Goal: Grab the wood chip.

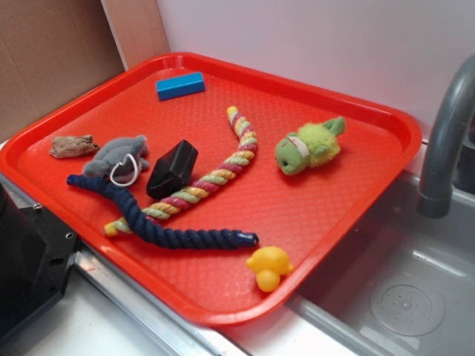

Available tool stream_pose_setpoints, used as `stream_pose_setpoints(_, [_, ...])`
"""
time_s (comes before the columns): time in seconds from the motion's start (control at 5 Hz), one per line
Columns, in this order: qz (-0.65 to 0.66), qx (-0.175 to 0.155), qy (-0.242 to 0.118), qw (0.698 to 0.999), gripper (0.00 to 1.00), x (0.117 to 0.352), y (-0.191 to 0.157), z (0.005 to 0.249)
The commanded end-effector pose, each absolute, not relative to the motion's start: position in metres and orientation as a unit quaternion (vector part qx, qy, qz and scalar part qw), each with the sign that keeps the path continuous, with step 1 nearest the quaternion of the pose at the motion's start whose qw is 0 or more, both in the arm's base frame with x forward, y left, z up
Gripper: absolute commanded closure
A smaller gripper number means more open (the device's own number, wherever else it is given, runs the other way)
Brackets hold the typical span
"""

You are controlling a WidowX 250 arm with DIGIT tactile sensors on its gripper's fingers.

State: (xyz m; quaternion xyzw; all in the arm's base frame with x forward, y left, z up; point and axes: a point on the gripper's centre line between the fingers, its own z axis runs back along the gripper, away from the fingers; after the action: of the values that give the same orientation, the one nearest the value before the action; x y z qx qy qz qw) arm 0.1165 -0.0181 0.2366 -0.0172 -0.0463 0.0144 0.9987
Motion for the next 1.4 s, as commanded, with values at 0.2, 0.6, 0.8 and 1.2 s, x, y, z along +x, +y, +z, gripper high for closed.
stream_pose_setpoints(0.2, [0.003,0.032,-0.061,0.998,0.0,0.122,0.03,0.187])
stream_pose_setpoints(0.6, [-0.166,0.072,-0.111,0.977,0.0,0.103,0.097,0.136])
stream_pose_setpoints(0.8, [-0.166,0.072,-0.111,0.977,0.0,0.103,0.097,0.136])
stream_pose_setpoints(1.2, [-0.166,0.072,-0.111,0.977,0.0,0.103,0.097,0.136])
